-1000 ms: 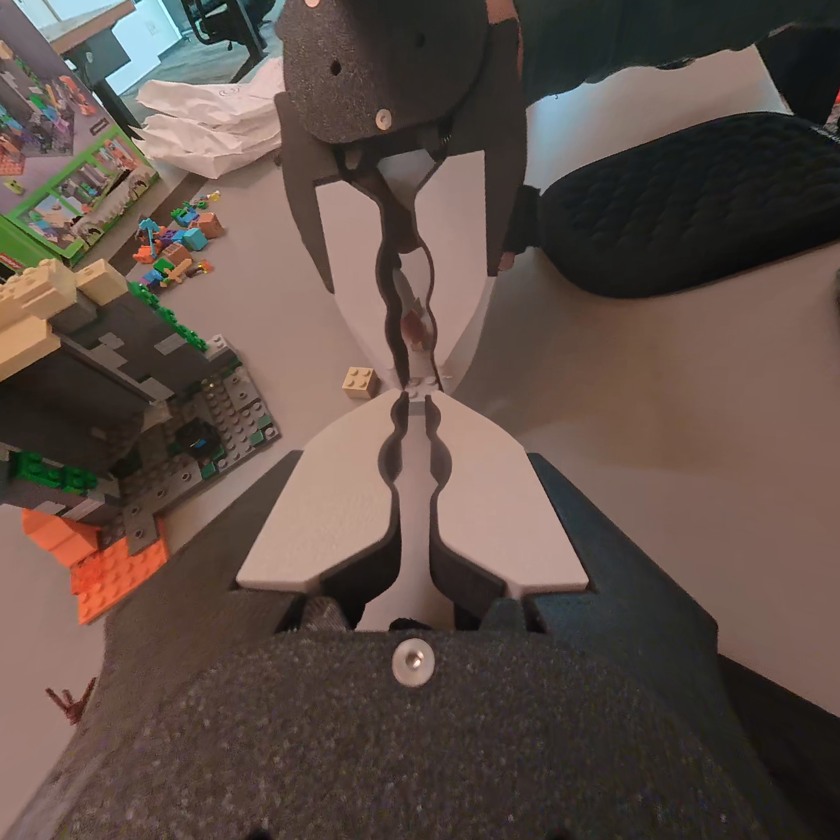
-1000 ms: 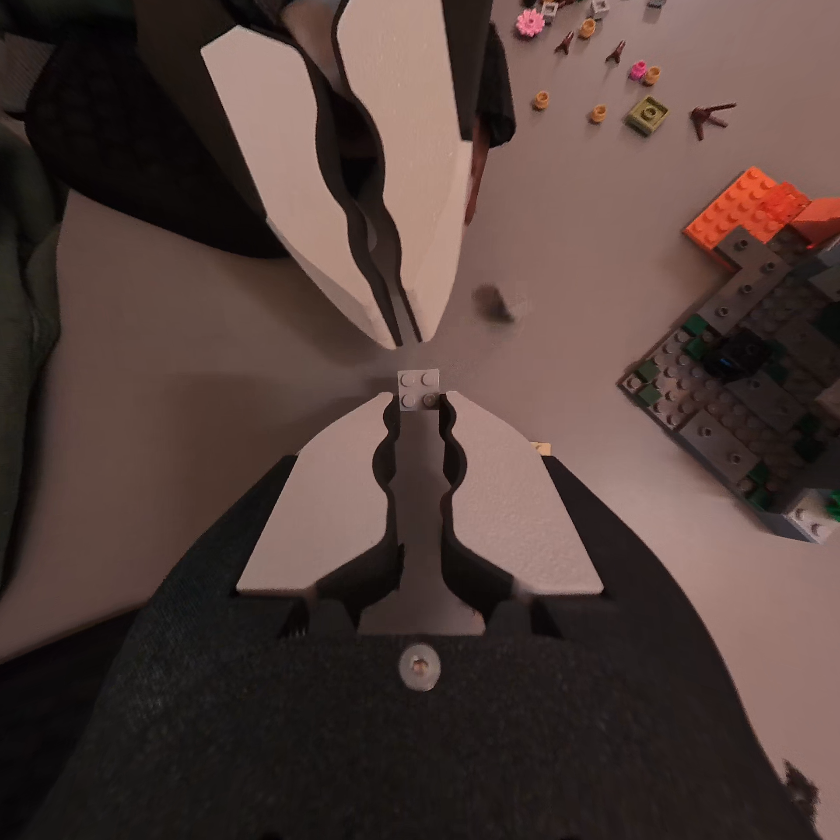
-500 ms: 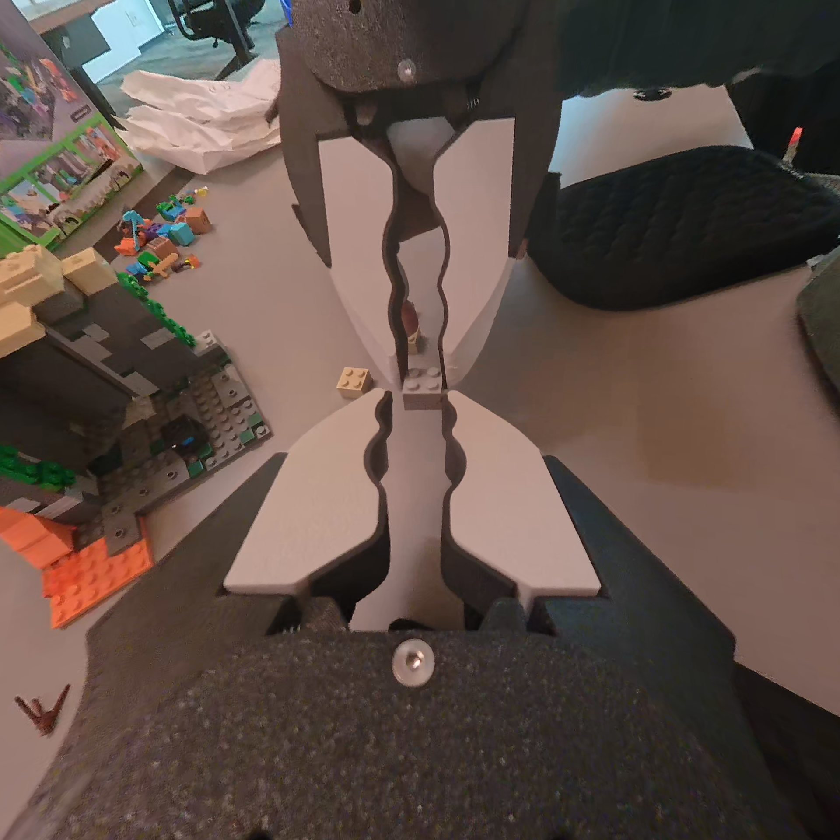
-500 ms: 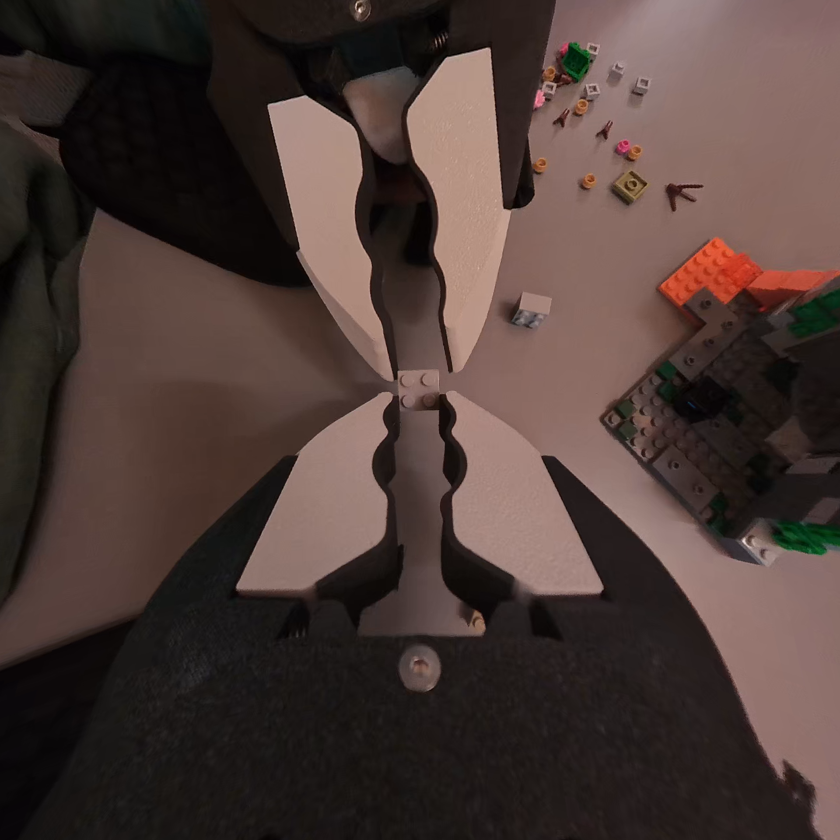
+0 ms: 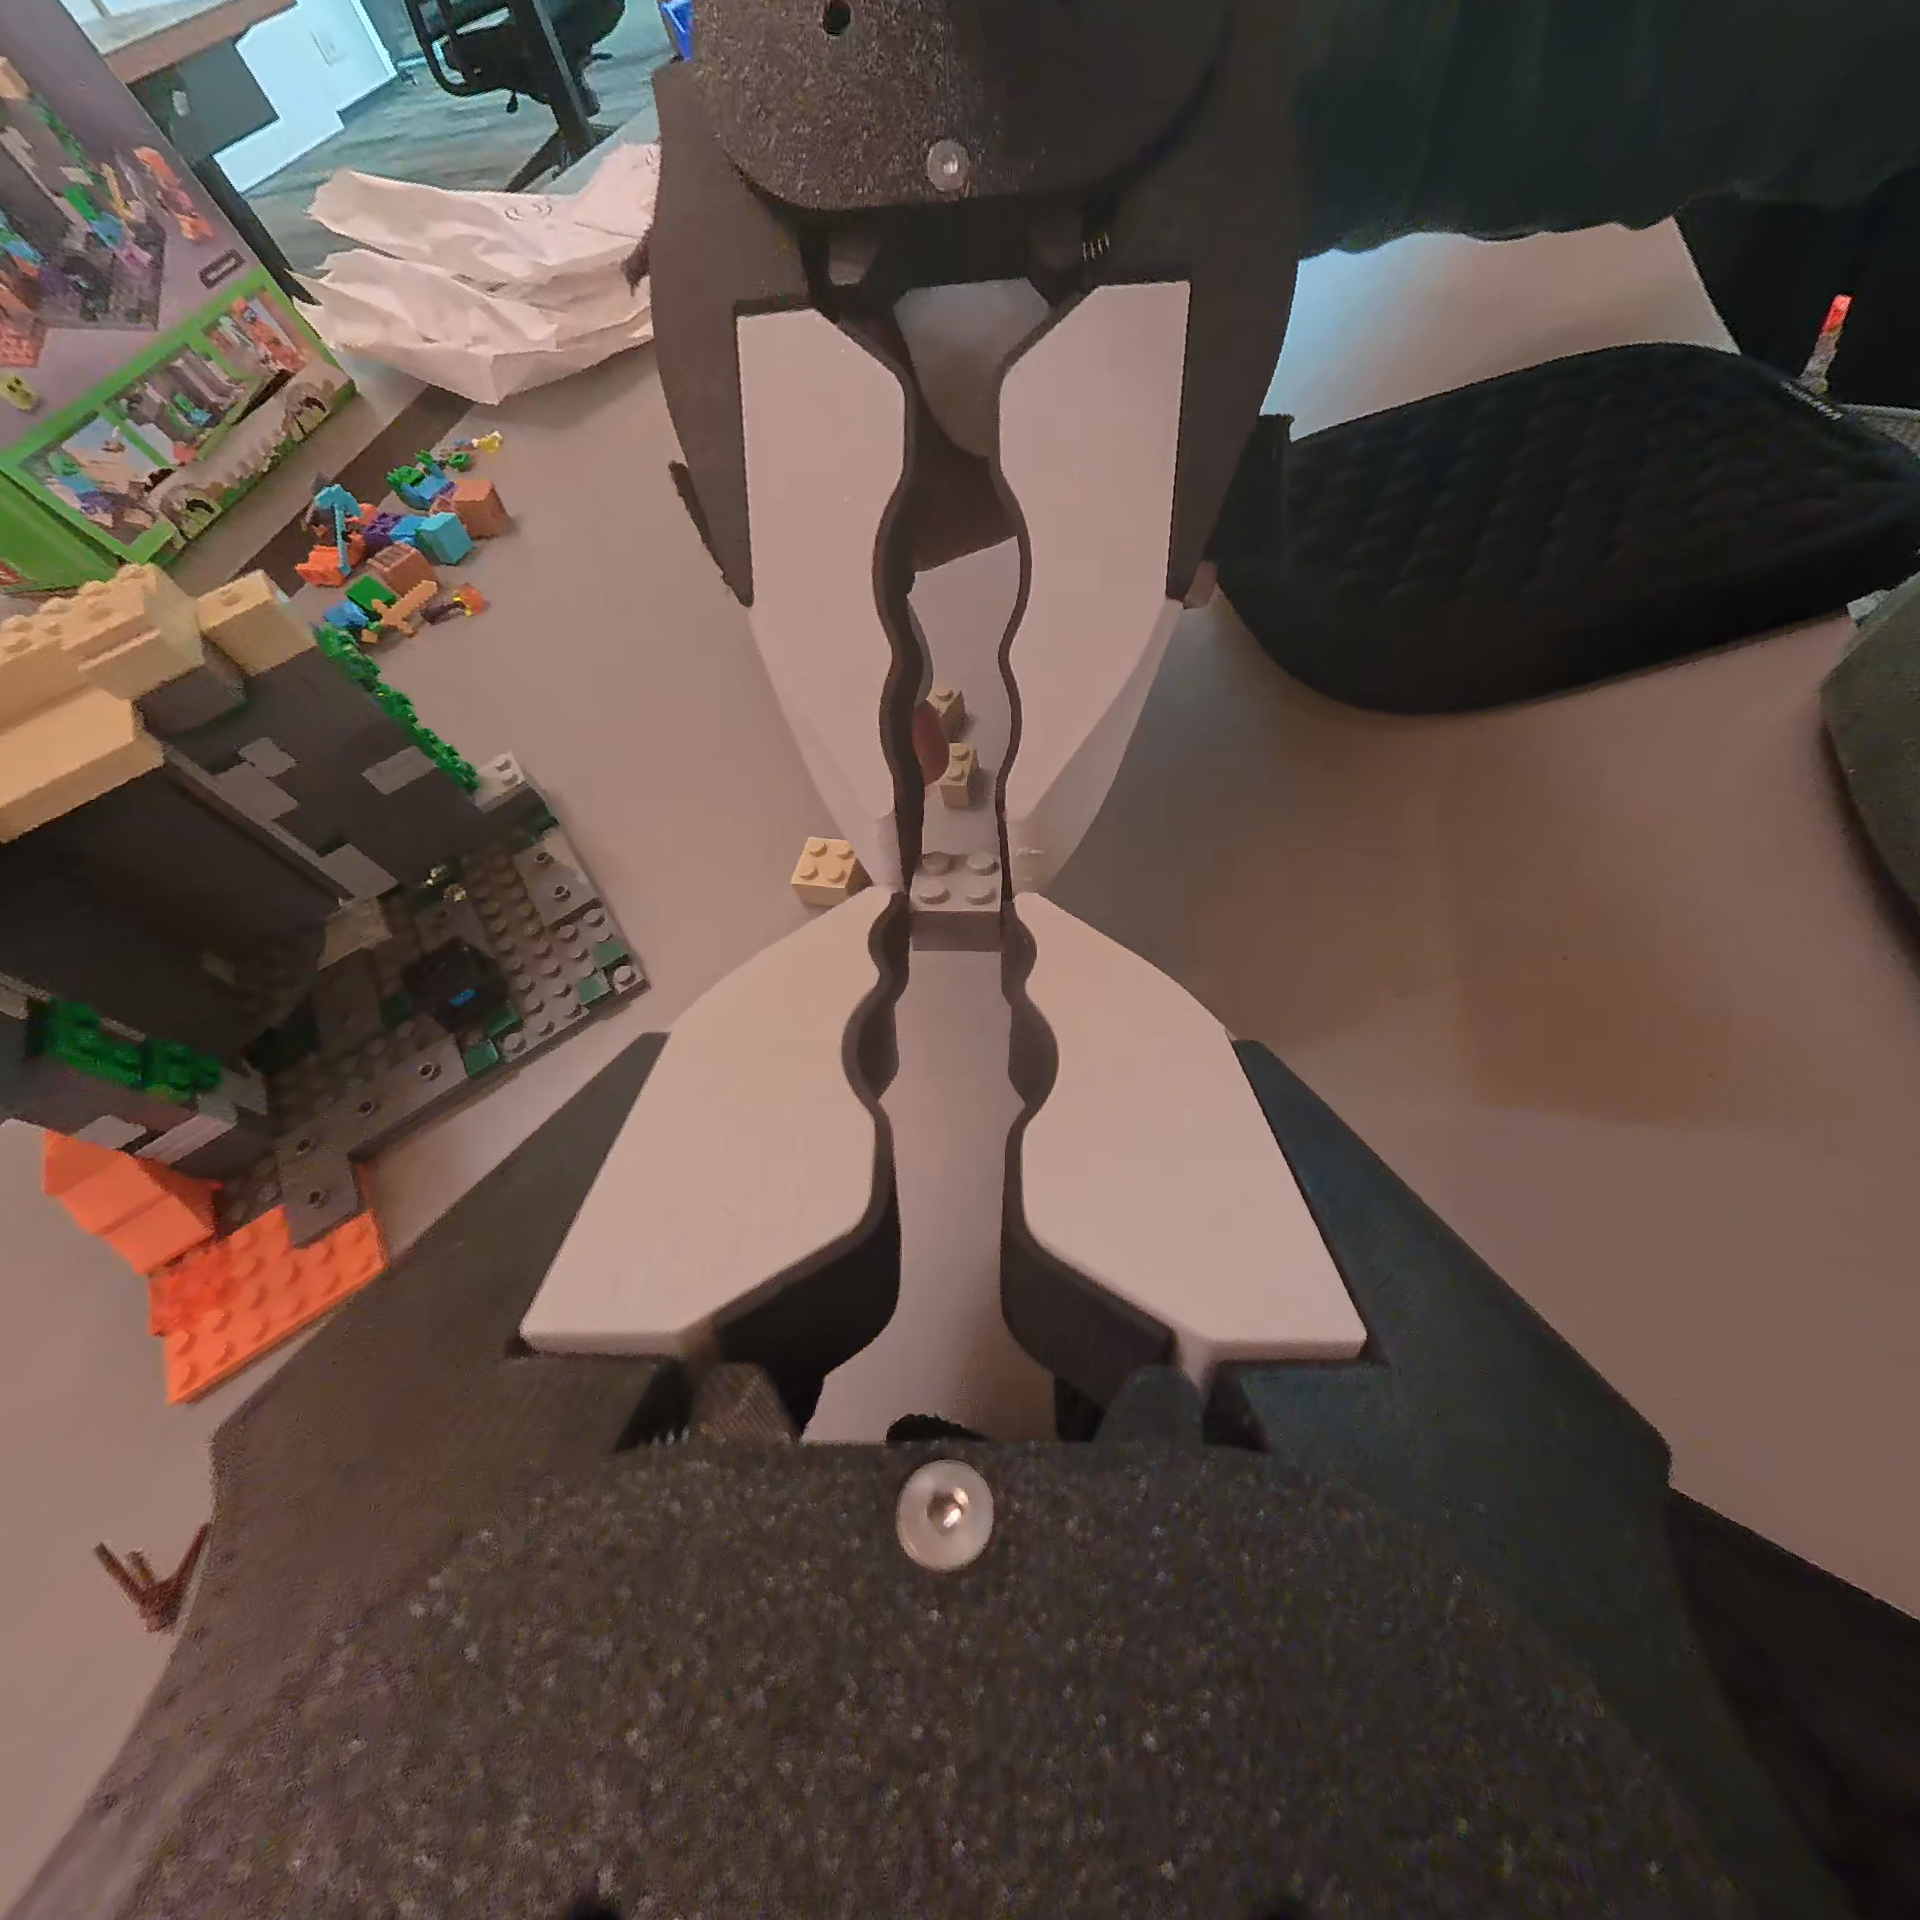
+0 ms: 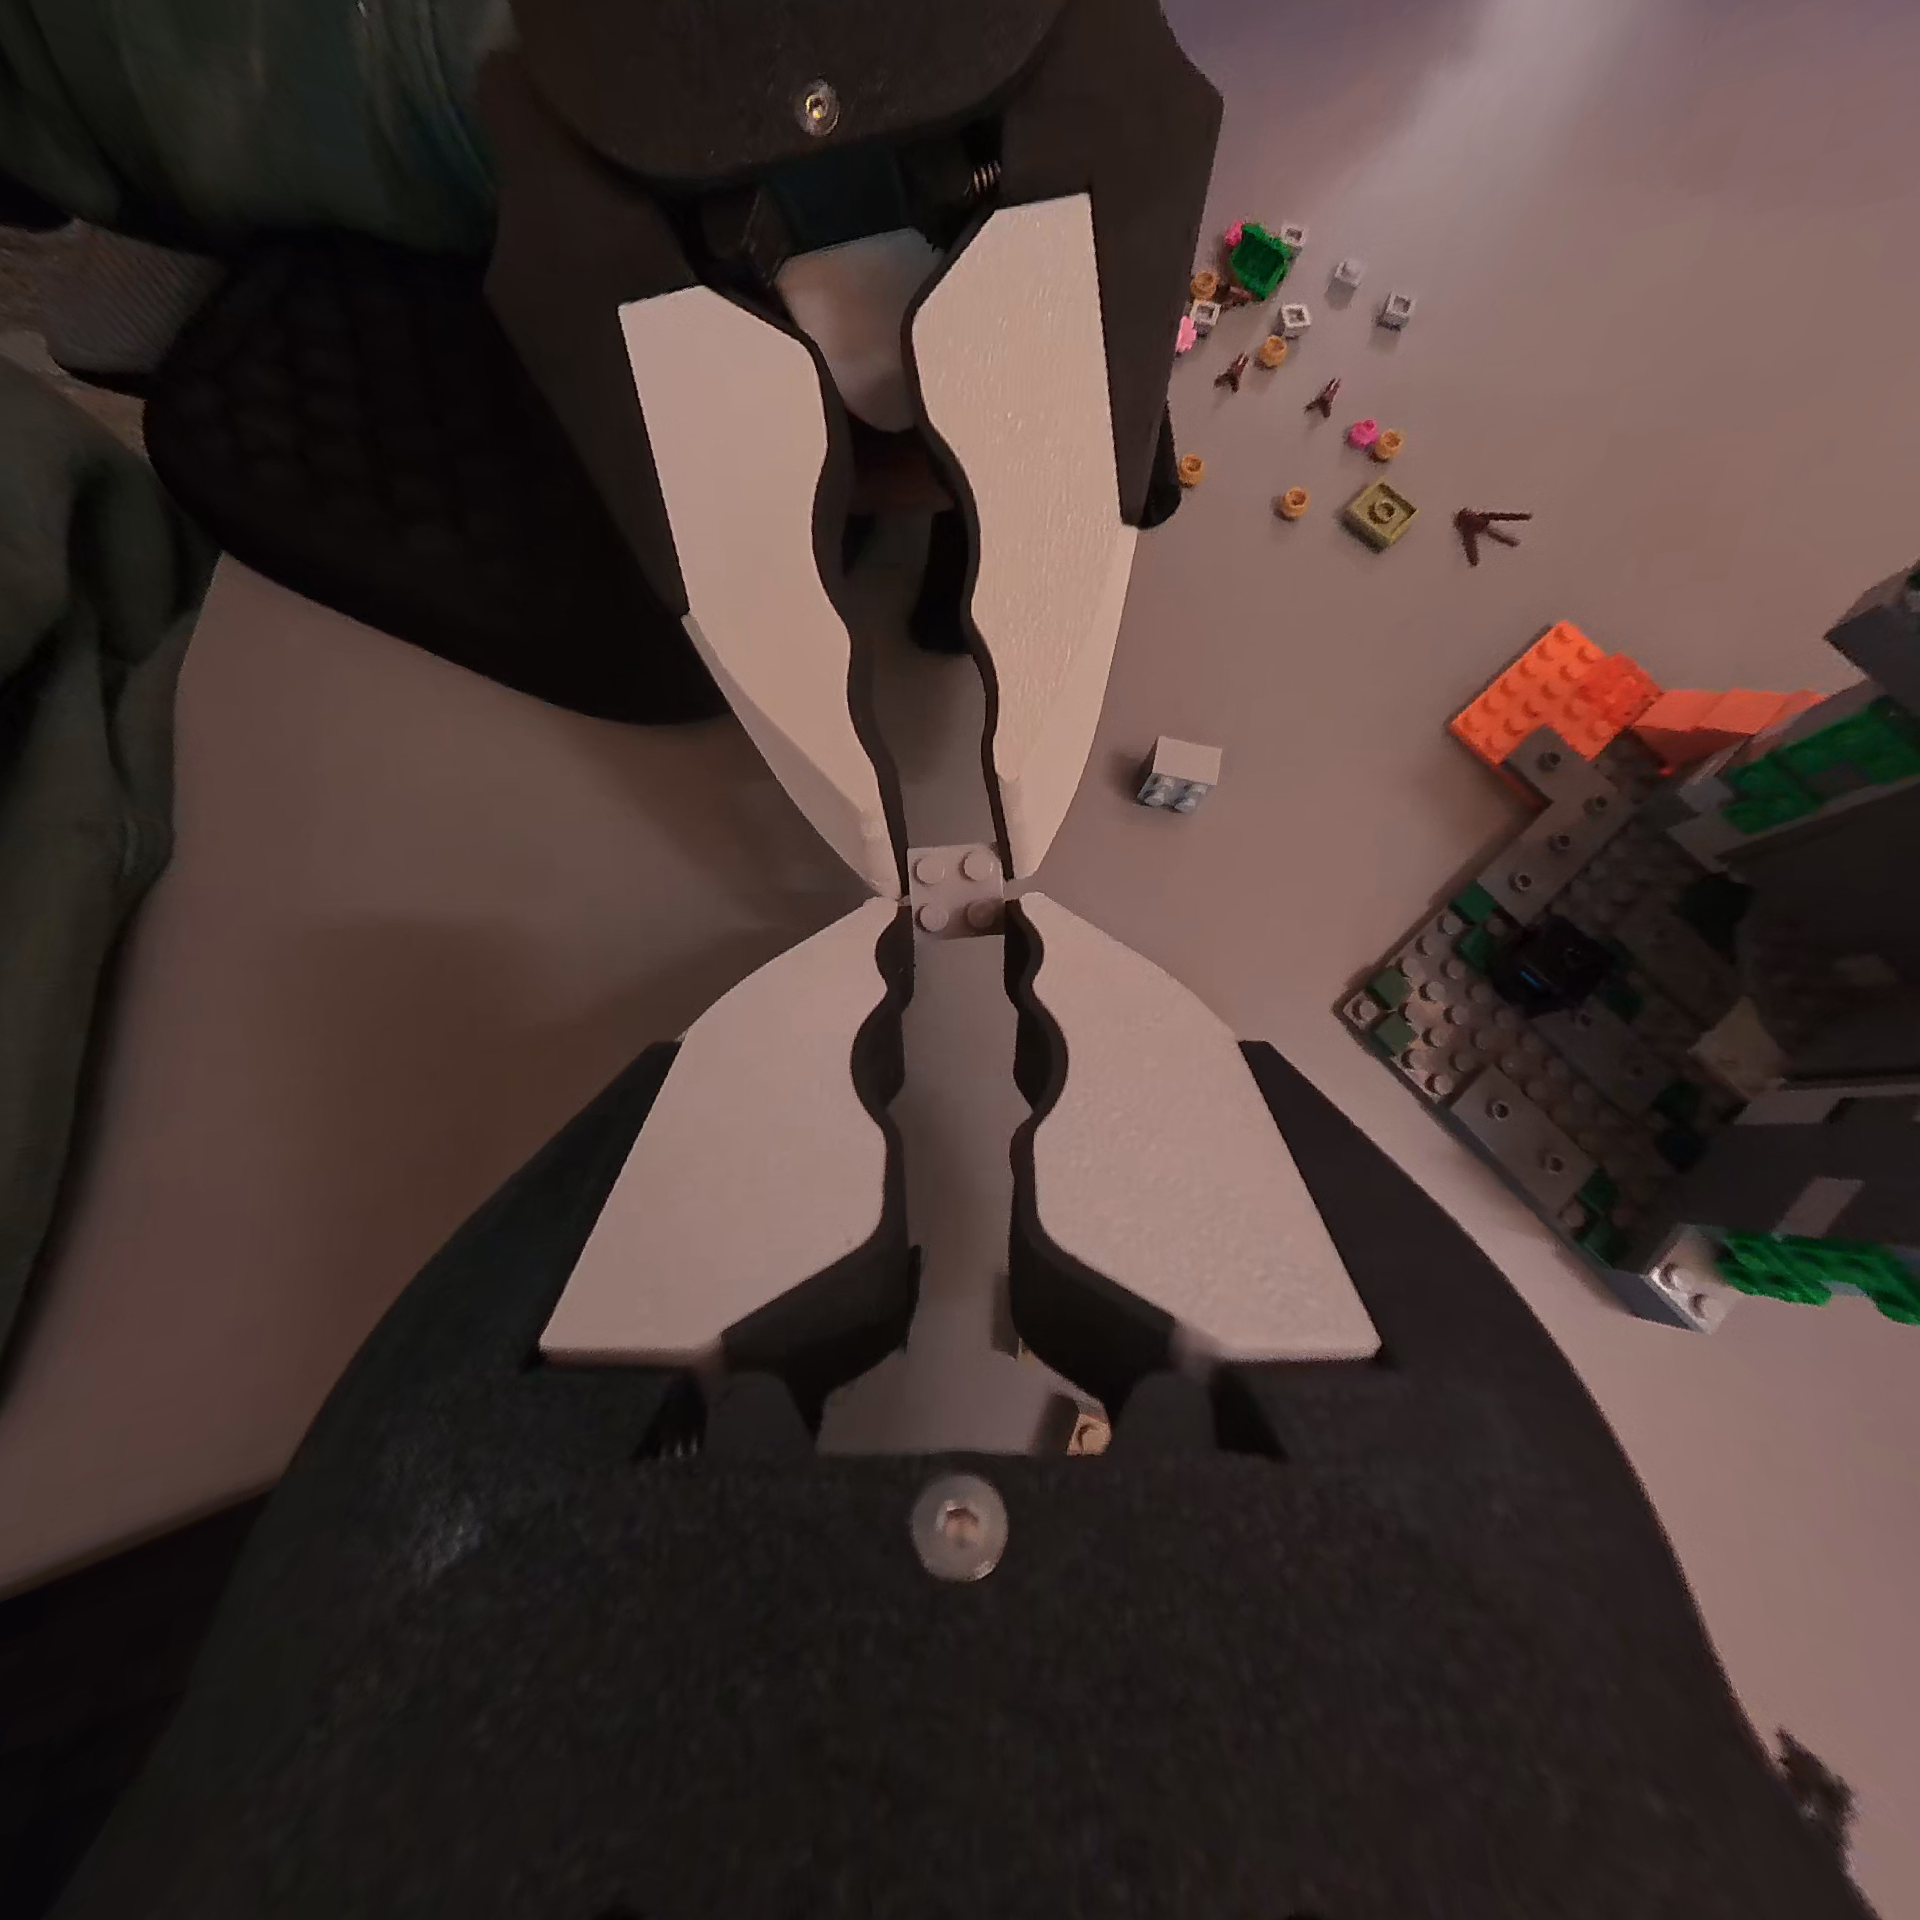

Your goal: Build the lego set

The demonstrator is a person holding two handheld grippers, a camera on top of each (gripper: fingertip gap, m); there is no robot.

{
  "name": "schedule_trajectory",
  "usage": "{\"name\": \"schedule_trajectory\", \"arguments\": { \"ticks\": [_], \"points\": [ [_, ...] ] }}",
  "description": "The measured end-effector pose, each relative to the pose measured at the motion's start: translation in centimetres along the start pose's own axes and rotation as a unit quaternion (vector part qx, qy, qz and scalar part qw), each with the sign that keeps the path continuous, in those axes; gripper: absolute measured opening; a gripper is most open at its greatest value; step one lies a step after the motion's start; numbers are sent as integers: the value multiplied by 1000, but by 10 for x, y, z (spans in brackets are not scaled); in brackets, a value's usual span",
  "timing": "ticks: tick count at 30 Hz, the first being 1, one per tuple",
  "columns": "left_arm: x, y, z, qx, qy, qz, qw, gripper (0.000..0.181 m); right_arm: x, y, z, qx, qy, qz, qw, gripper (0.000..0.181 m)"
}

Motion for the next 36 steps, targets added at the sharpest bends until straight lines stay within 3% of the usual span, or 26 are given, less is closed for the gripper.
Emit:
{"name": "schedule_trajectory", "arguments": {
  "ticks": [18,22,25,27,30,36],
  "points": [
    [16,-11,-8,-2,-5,17,1000,16,-13,9,9,7,24,-15,1000,16],
    [23,-10,2,23,46,-6,999,19,1,11,12,-45,117,-20,992,16],
    [32,-9,13,57,106,-43,992,21,19,11,19,-85,244,-31,966,16],
    [37,-6,21,75,149,-69,984,21,26,10,22,-96,292,-37,951,16],
    [41,-2,27,92,190,-96,973,21,25,8,24,-93,303,-43,947,16],
    [39,1,28,104,202,-114,967,20,23,6,31,-89,325,-36,941,16]
  ]
}}
Point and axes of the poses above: each gripper's, where its closed fingertips meet, x back along the fingers, z out of its top, y = z × x across the jaws, the point moved 6 cm from there along x, back along the fingers, and after that the axes turned 15 degrees about x, right-handed, at the moved point
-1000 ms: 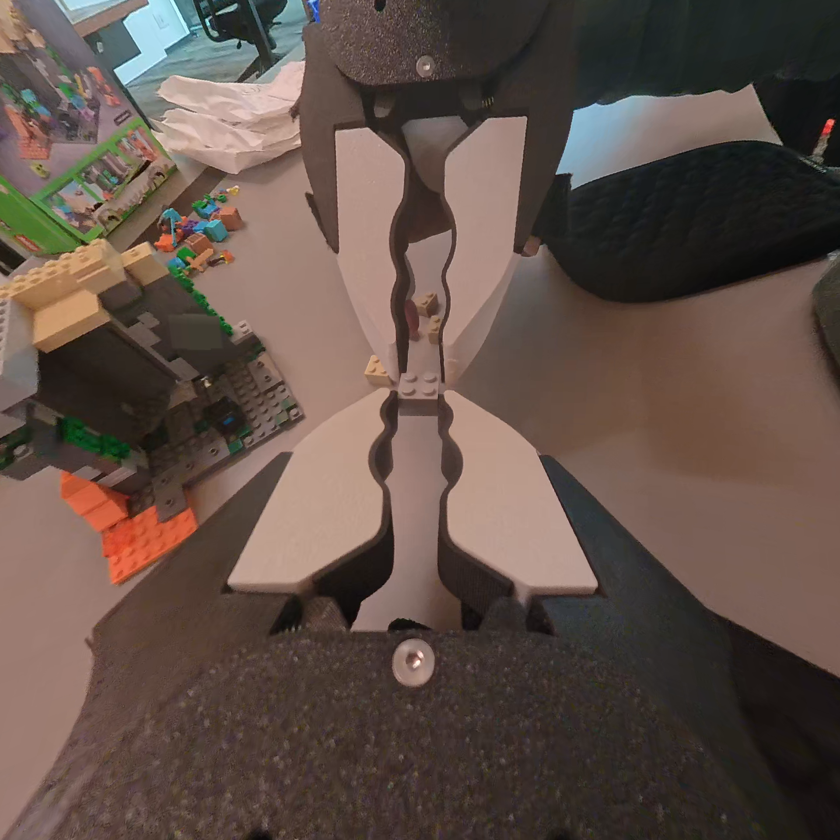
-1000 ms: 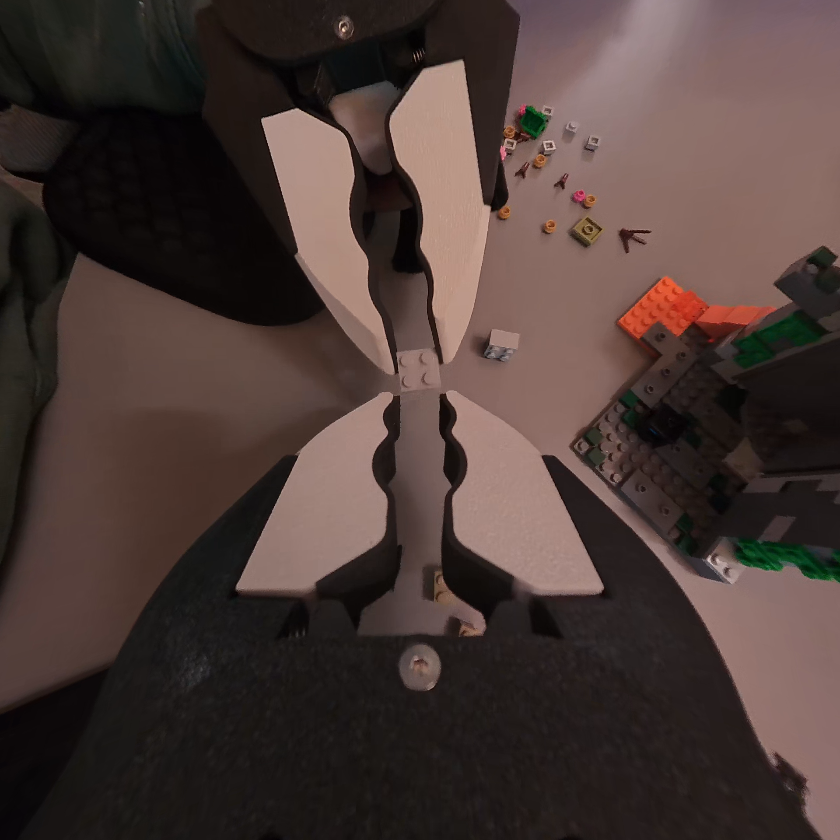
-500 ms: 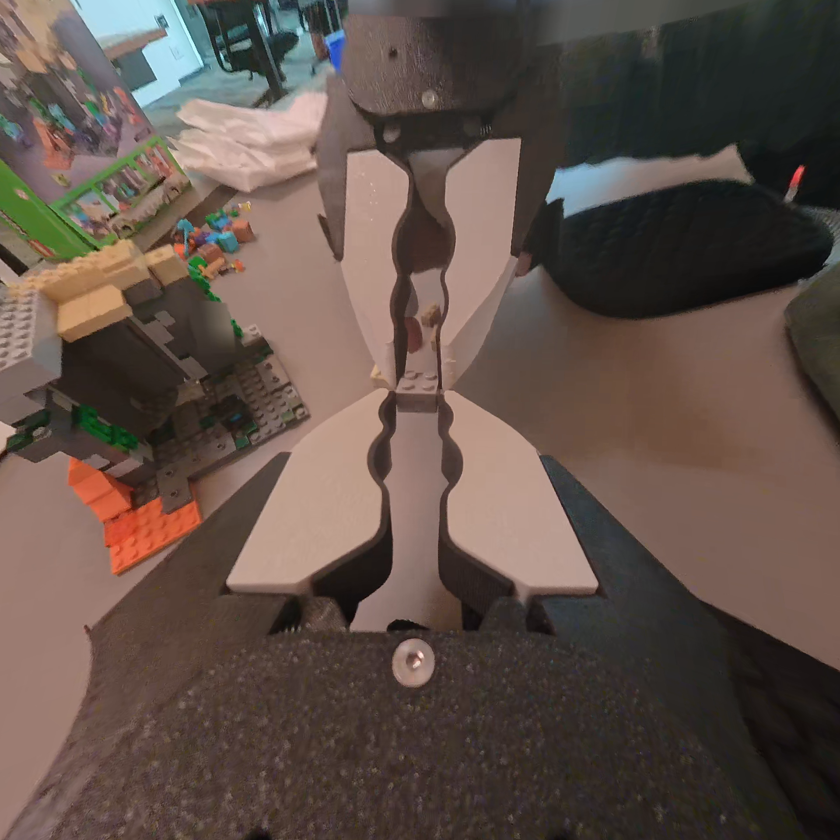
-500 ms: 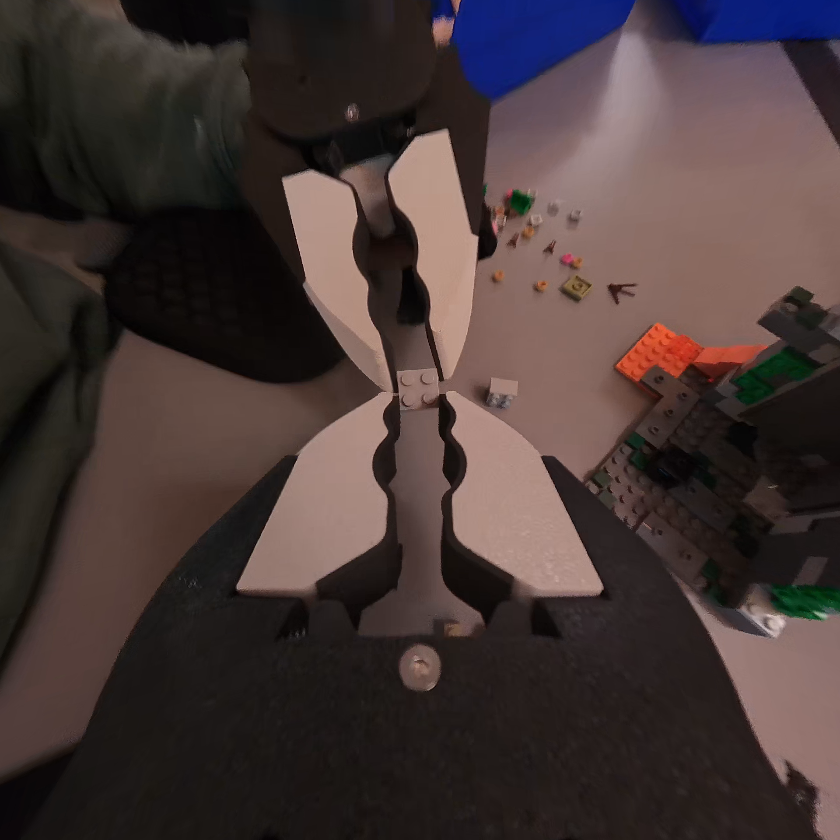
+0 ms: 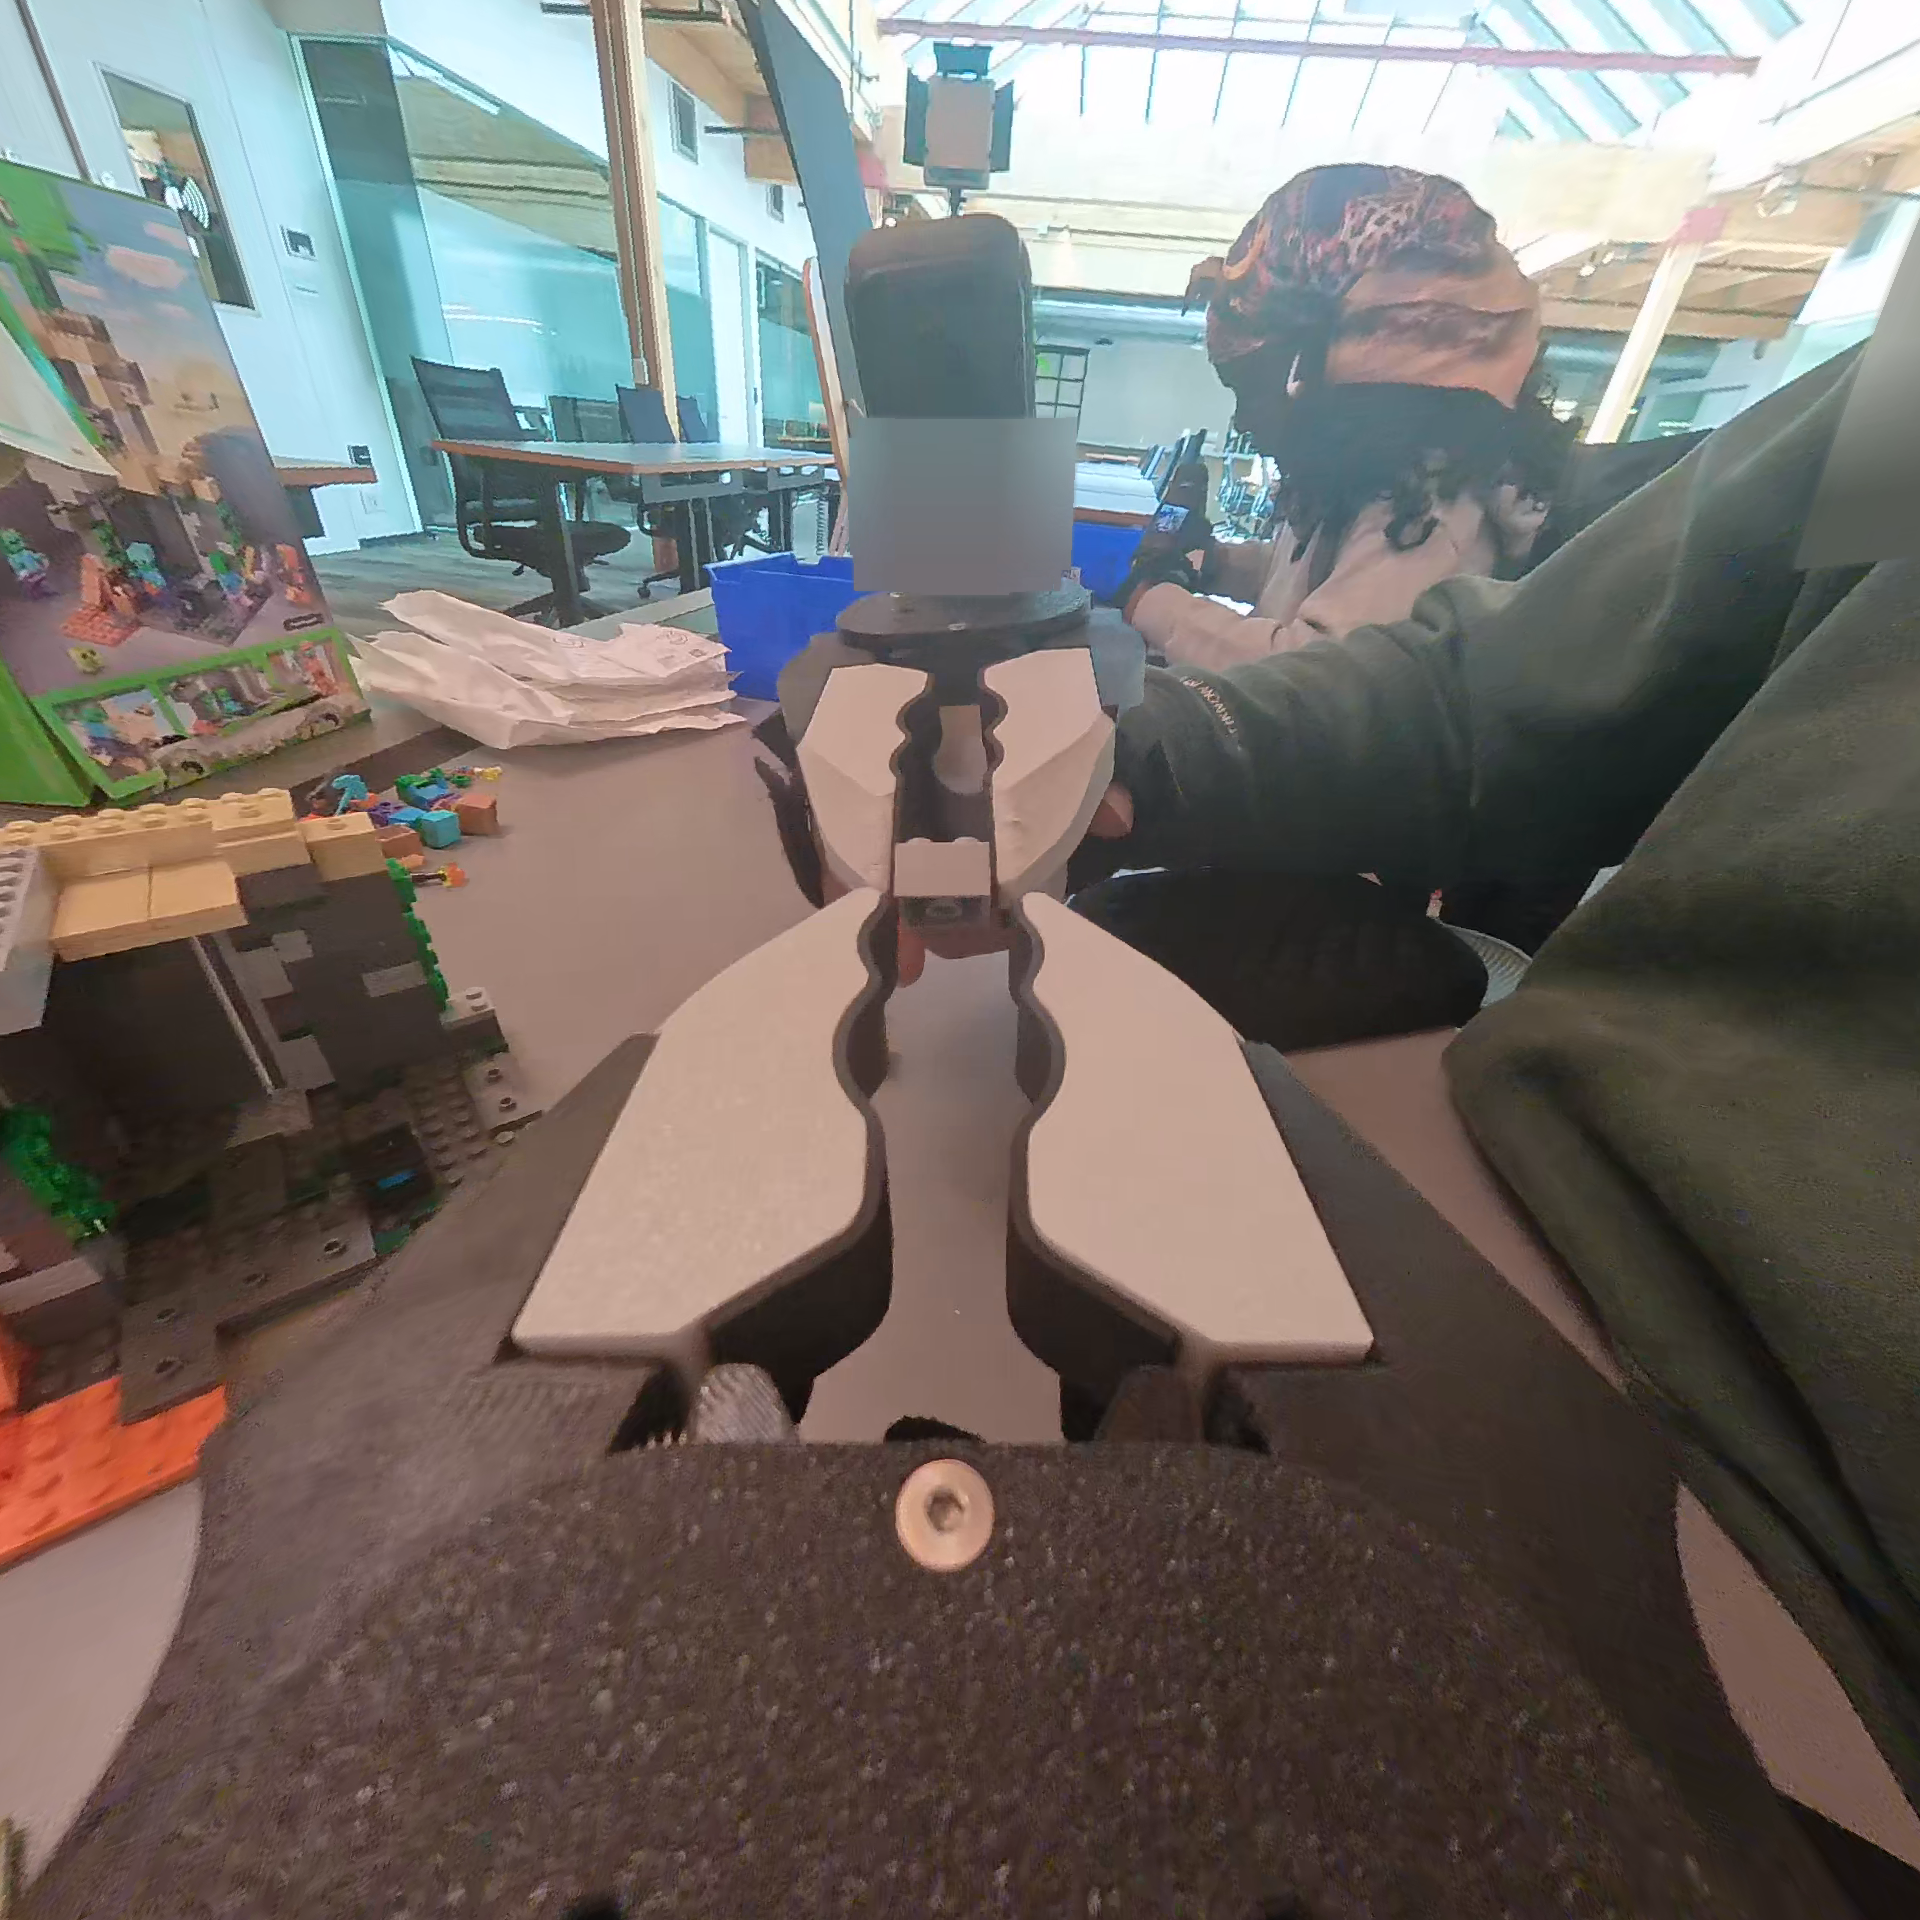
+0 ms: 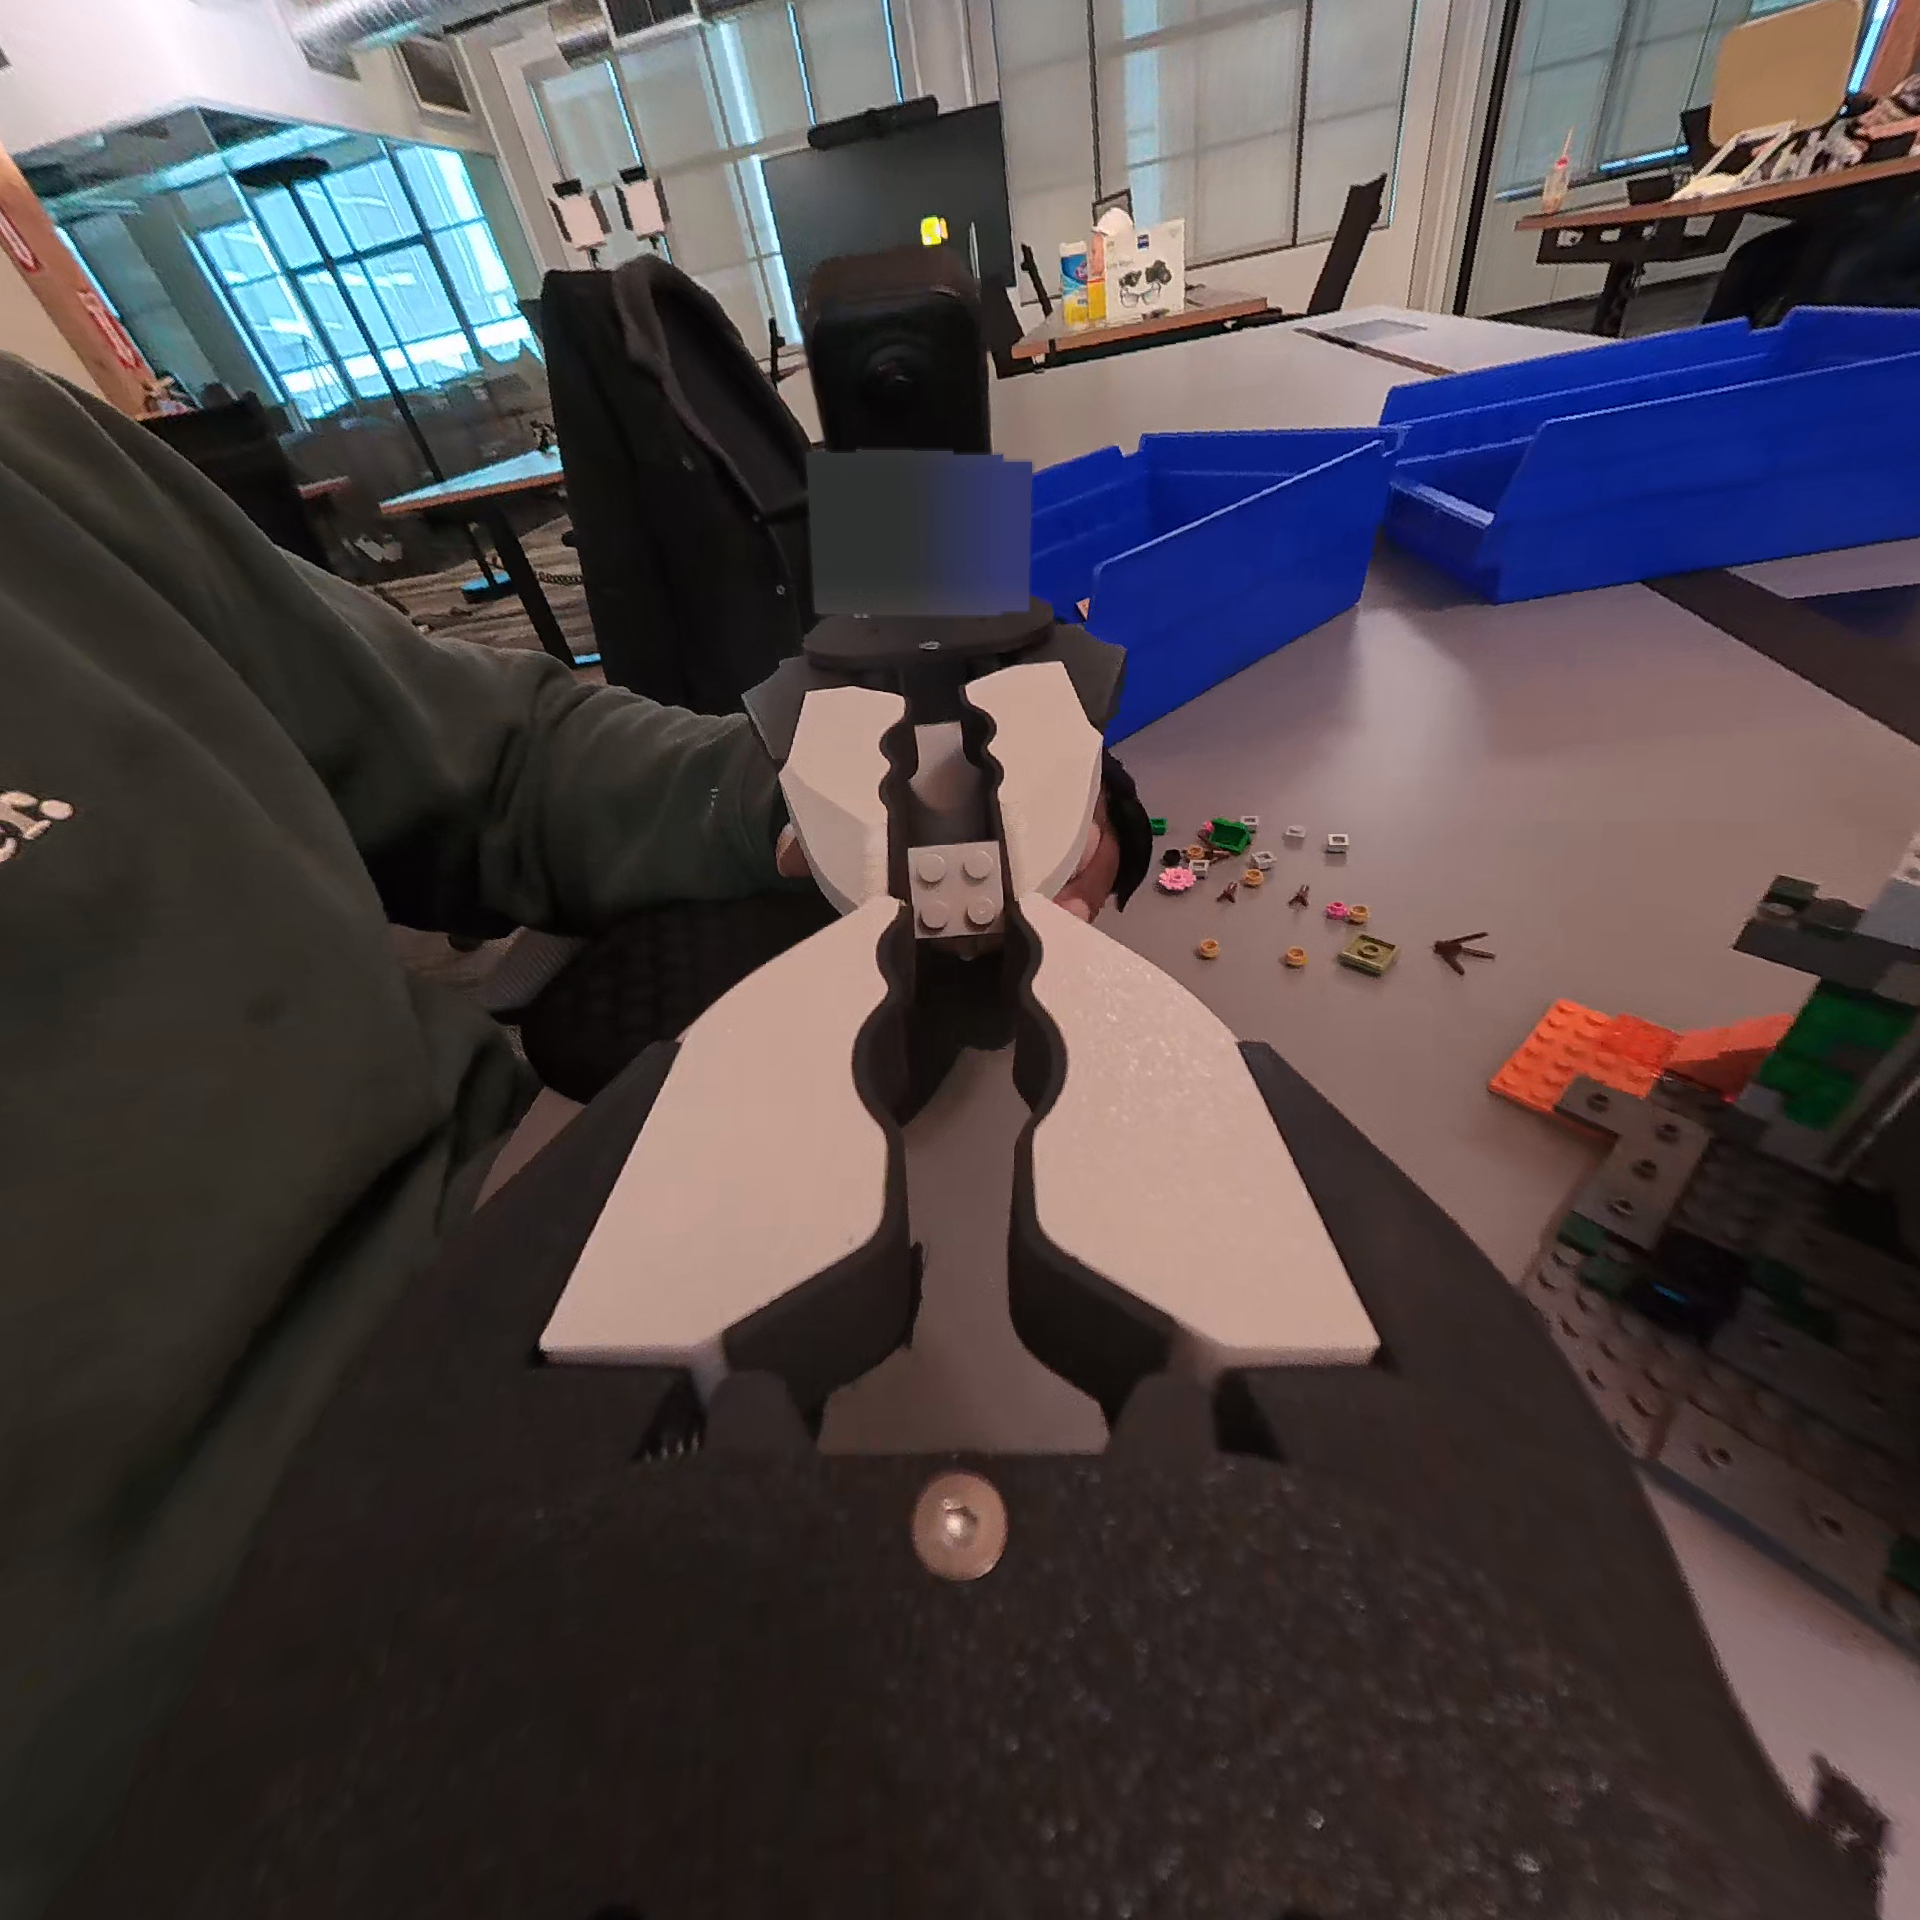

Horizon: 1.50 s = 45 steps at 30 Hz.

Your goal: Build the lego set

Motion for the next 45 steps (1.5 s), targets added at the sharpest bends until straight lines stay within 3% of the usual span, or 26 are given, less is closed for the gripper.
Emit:
{"name": "schedule_trajectory", "arguments": {
  "ticks": [8,14,19,24,28,34,38,45],
  "points": [
    [4,-1,3,3,17,-4,1000,16,-3,1,1,-4,9,6,1000,16],
    [5,-2,3,1,21,-5,1000,16,-5,2,5,5,-23,6,1000,16],
    [16,-10,12,2,53,14,999,16,-8,19,-1,33,-149,-17,988,20],
    [30,-18,21,1,81,28,996,16,-28,35,-39,76,-338,-17,938,25],
    [35,-20,23,-4,87,34,996,15,-44,44,-62,64,-402,-6,913,27],
    [36,-22,24,-12,73,47,996,15,-52,50,-73,38,-410,-4,911,26],
    [35,-24,22,-16,58,55,997,15,-55,51,-77,45,-413,-6,910,16],
    [31,-27,16,-22,25,67,997,16,-46,45,-69,71,-388,5,919,16]
  ]
}}
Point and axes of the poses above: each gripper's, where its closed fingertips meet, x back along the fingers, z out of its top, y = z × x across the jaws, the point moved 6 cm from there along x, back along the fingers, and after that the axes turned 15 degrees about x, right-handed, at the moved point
